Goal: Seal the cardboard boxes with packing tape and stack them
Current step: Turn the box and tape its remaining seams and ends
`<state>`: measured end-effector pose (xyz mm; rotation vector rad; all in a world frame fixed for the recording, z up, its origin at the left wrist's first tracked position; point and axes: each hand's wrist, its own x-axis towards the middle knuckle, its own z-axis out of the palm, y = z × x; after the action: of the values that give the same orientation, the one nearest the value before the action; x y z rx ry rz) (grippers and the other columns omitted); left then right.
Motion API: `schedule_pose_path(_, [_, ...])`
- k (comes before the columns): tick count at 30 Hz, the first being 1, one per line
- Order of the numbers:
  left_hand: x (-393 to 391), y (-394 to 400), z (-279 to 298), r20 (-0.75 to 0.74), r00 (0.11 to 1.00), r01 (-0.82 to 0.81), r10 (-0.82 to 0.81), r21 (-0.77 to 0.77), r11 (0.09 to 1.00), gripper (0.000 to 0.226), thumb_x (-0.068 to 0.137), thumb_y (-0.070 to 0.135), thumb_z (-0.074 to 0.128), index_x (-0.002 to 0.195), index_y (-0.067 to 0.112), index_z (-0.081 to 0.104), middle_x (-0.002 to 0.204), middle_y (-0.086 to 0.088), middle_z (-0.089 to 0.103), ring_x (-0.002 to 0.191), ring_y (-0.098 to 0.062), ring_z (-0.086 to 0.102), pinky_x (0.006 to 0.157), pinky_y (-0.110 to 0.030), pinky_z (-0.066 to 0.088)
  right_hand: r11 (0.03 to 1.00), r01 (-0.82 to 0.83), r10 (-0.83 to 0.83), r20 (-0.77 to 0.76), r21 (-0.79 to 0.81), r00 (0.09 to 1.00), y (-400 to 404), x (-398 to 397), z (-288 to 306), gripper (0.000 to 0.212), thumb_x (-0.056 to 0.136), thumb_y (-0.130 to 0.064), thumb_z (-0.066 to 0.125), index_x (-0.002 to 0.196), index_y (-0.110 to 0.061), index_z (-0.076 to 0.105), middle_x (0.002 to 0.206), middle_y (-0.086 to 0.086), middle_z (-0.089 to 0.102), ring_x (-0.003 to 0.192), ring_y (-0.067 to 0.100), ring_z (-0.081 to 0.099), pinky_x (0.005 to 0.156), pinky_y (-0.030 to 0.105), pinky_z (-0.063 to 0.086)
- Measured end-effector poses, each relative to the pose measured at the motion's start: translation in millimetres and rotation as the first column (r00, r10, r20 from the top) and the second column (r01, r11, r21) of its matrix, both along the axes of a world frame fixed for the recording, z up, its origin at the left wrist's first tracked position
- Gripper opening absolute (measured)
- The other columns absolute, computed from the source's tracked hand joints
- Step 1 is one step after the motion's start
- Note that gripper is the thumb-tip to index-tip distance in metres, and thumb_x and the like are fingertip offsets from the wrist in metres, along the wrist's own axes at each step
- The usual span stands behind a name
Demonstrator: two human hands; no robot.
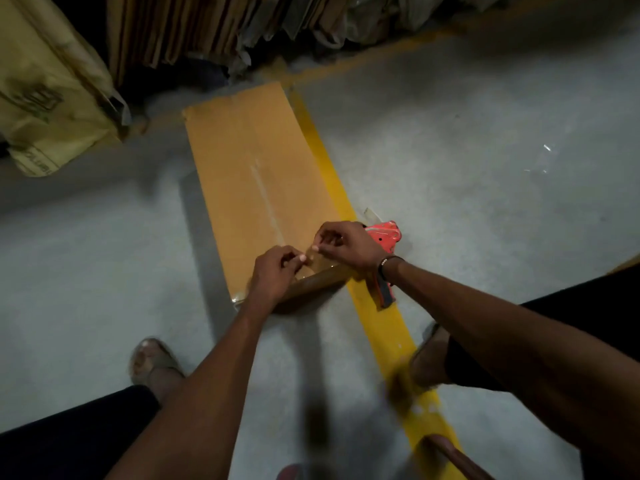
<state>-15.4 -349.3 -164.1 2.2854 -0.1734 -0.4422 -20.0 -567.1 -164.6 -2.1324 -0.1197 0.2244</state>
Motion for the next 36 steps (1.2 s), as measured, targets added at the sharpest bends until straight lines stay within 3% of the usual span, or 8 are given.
schedule_pose_path(6, [-23.2,21.8,-15.7,0.181,0.980,0.075,-0.086,0.069,0.995,0.019,0.082,0.035,0.083,0.098,0.032,0.074,0.100,0.014,0.063,0.095,-0.014,0.054,0.076,-0.035,0.044,0.953,-0.233,0.249,0.066,-0.194,0.966,11.4,-8.2,-14.7,0.016,0.088,-0.029,0.078,0.101,-0.024,0.070,0.090,-0.009,0.064,0.081,0.006,0.051,0.071,0.025,0.039])
schedule_pose_path(9, [-27.6,20.7,-20.7,0.250,0.946,0.146,-0.205,0.236,0.961,0.026,0.089,0.036,0.076,0.113,0.030,0.069,0.113,0.005,0.059,0.103,-0.020,0.051,0.081,-0.039,0.042,0.880,-0.330,0.388,0.116,-0.342,0.914,10.6,-6.7,-13.9,0.020,0.095,-0.036,0.069,0.110,-0.025,0.062,0.100,-0.005,0.057,0.094,0.012,0.046,0.073,0.030,0.038])
schedule_pose_path(14, [-29.1,30.5,-35.2,0.296,0.842,0.261,-0.450,0.507,0.822,0.068,0.081,0.023,0.086,0.134,0.029,0.044,0.119,-0.010,0.054,0.096,-0.030,0.057,0.073,-0.043,0.050,0.606,-0.409,0.690,0.195,-0.683,0.697,9.4,-2.3,-14.3,0.035,0.107,-0.042,0.042,0.127,-0.014,0.050,0.110,0.007,0.048,0.094,0.021,0.044,0.063,0.038,0.046])
schedule_pose_path(19, [-24.0,46.0,-29.7,0.323,0.791,0.382,-0.519,0.402,0.832,0.073,0.077,0.005,0.086,0.134,0.027,0.046,0.121,-0.016,0.054,0.099,-0.033,0.058,0.075,-0.043,0.052,0.330,-0.427,0.879,0.109,-0.842,0.463,-10.9,7.6,4.0,0.035,0.101,-0.022,0.050,0.133,-0.008,0.048,0.114,0.012,0.052,0.095,0.025,0.050,0.063,0.036,0.046])
schedule_pose_path(23, [-24.1,46.3,-17.3,0.248,0.839,0.389,-0.484,0.349,0.853,0.063,0.082,0.022,0.085,0.135,0.026,0.051,0.126,-0.005,0.048,0.105,-0.022,0.049,0.083,-0.039,0.053,0.365,-0.567,0.840,0.000,-0.738,0.542,-12.5,11.6,19.1,0.049,0.091,-0.018,0.066,0.133,-0.015,0.041,0.116,0.008,0.048,0.098,0.022,0.048,0.067,0.036,0.044])
schedule_pose_path(27, [-22.4,23.3,-5.3,0.264,0.838,0.348,-0.477,0.415,0.841,0.046,0.092,0.041,0.073,0.127,0.025,0.050,0.119,-0.001,0.048,0.100,-0.020,0.050,0.078,-0.033,0.046,0.424,-0.574,0.763,-0.066,-0.701,0.643,4.9,12.7,22.7,0.037,0.099,-0.040,0.056,0.126,-0.018,0.044,0.111,0.004,0.049,0.092,0.024,0.054,0.065,0.038,0.045])
schedule_pose_path(32, [-10.0,50.8,3.4,0.228,0.824,0.336,-0.519,0.541,0.771,0.056,0.089,0.043,0.078,0.131,0.025,0.046,0.120,-0.003,0.048,0.097,-0.018,0.049,0.075,-0.031,0.048,0.340,-0.528,0.686,-0.179,-0.778,0.705,-8.4,15.9,32.8,0.057,0.090,-0.044,0.068,0.134,-0.022,0.038,0.117,0.006,0.048,0.080,0.029,0.061,0.062,0.043,0.052])
schedule_pose_path(36, [-11.8,95.5,14.6,0.179,0.867,0.278,-0.464,0.600,0.750,0.067,0.084,0.046,0.082,0.134,0.024,0.045,0.121,-0.005,0.047,0.099,-0.022,0.052,0.076,-0.038,0.056,0.291,-0.457,0.573,-0.230,-0.841,0.787,-25.8,11.6,38.8,0.071,0.091,-0.048,0.069,0.144,-0.018,0.031,0.126,0.011,0.045,0.075,0.031,0.059,0.061,0.041,0.044])
